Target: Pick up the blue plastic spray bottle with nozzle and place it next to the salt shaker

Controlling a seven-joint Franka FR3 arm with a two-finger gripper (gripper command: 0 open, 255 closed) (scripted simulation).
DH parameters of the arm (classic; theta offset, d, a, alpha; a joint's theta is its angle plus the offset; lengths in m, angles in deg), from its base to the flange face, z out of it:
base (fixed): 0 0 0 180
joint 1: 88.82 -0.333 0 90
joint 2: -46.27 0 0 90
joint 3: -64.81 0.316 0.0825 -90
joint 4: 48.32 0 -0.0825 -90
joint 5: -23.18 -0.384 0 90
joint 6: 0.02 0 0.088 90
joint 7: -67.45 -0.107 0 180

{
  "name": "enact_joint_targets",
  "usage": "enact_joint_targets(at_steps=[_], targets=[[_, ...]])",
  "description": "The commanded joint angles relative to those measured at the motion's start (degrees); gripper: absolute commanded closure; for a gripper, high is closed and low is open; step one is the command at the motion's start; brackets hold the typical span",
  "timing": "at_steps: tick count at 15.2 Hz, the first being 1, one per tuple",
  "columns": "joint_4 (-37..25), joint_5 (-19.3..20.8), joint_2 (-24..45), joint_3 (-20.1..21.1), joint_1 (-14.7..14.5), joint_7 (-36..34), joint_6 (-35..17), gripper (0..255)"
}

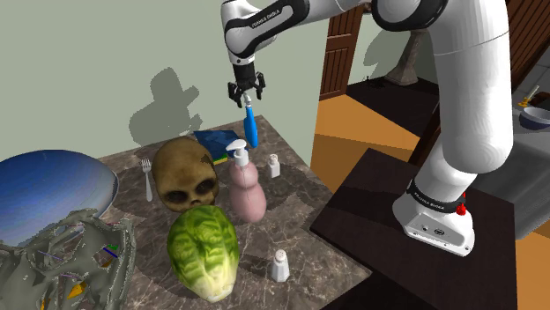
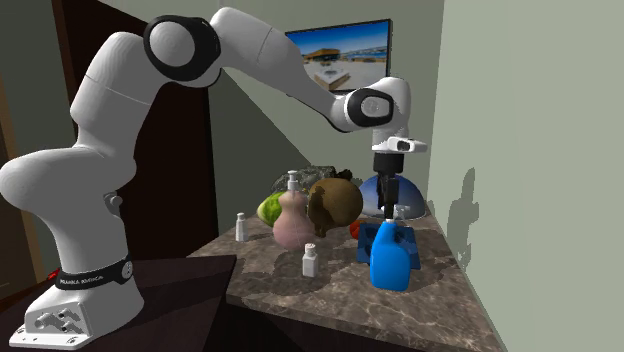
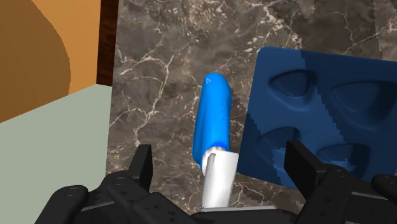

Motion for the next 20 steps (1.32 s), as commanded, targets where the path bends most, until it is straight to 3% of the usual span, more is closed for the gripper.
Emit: enact_joint_targets(at_steps=[1,5,6,15,20], targets=[[0.05,0.01,0.04,0.0,-0.01,-0.02,-0.11,0],[0.05,0.01,0.04,0.0,-0.01,-0.02,-0.11,0],[0.05,0.01,0.04,0.0,-0.01,-0.02,-0.11,255],[0.05,0.01,0.04,0.0,-0.01,-0.02,-0.11,255],[-2.03,-0.19,-1.13,0.09,-0.01,0.24,3.12,255]])
